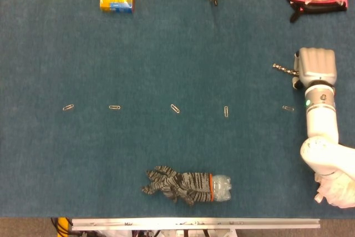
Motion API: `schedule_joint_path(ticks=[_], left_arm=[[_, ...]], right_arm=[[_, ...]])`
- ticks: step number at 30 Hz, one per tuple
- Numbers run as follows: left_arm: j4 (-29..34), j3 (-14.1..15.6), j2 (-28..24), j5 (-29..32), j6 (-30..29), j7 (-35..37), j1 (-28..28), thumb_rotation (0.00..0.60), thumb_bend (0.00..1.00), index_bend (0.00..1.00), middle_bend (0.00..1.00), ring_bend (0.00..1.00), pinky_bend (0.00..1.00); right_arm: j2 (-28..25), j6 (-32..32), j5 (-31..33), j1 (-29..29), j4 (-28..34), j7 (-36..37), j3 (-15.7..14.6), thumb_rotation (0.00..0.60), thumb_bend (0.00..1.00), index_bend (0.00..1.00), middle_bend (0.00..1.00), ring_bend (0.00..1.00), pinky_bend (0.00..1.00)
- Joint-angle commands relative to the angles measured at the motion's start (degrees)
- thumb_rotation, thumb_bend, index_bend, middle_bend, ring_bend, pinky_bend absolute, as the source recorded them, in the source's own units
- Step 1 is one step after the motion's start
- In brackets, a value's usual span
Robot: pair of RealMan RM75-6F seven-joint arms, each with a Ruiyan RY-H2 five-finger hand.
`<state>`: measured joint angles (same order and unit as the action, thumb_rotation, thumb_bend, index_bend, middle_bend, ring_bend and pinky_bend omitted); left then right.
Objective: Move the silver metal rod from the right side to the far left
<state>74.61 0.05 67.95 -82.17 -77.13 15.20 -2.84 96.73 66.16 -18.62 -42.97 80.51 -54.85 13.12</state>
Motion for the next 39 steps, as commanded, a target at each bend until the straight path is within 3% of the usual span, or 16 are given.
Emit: schedule_joint_path(ticks=[1, 39], left_arm=[[-0.12, -0.01, 0.04, -0.01, 0.0, 0.09, 0.0, 0.6, 0.38, 0.26, 0.21, 0.31, 0.44], [-0.31, 0.01, 0.2, 0.11, 0.13, 0.23, 0.19, 0.6, 0.38, 0.26, 0.21, 0.31, 0.44]], right_arm=[[-0.05, 0.17, 0.19, 0.02, -0.03, -0.06, -0.05, 0.6, 0.28, 0.53, 1.0, 1.0, 1.0], [0.86, -1.01, 1.68, -0.86, -2.28, -0.54, -0.02, 0.6, 0.28, 0.54, 1.0, 1.0, 1.0]])
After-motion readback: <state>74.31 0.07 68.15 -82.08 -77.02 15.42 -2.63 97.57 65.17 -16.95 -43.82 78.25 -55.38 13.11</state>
